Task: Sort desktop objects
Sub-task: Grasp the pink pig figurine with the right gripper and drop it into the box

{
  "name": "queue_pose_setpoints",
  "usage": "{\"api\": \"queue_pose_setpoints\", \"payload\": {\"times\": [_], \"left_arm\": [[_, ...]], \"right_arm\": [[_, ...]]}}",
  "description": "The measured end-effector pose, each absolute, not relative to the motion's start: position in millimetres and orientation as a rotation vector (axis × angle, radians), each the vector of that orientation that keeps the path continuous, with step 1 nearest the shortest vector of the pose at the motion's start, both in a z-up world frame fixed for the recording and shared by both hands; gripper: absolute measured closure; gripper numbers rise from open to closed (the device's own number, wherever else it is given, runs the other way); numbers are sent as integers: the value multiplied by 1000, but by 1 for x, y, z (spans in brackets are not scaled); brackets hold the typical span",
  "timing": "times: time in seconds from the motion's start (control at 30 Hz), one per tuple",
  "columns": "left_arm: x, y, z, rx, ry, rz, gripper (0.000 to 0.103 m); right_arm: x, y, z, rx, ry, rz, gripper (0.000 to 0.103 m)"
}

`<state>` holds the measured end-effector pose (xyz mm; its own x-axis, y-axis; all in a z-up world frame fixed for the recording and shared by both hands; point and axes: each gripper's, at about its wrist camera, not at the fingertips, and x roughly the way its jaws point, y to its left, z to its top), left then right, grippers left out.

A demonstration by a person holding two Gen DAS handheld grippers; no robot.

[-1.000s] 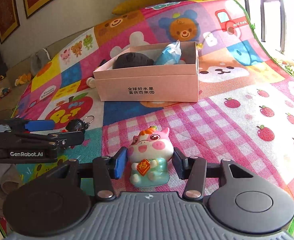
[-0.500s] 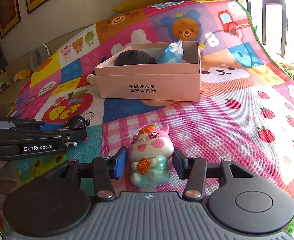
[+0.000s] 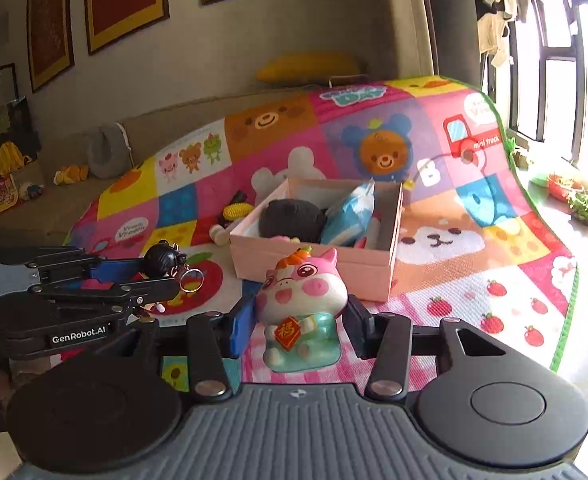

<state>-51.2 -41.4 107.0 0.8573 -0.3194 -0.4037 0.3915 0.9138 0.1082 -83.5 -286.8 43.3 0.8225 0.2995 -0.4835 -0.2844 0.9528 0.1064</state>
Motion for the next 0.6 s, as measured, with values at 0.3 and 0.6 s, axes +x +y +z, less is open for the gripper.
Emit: {"api": "queue_pose_setpoints", "payload": {"times": [0.3, 0.6], "left_arm": [[30, -78, 166, 151, 262, -421, 65], [85, -34, 137, 28, 357, -330, 8]], "right_arm": [[-46, -308, 129, -16, 316, 195, 56], [24, -315, 137, 0, 349, 129, 56]]}}
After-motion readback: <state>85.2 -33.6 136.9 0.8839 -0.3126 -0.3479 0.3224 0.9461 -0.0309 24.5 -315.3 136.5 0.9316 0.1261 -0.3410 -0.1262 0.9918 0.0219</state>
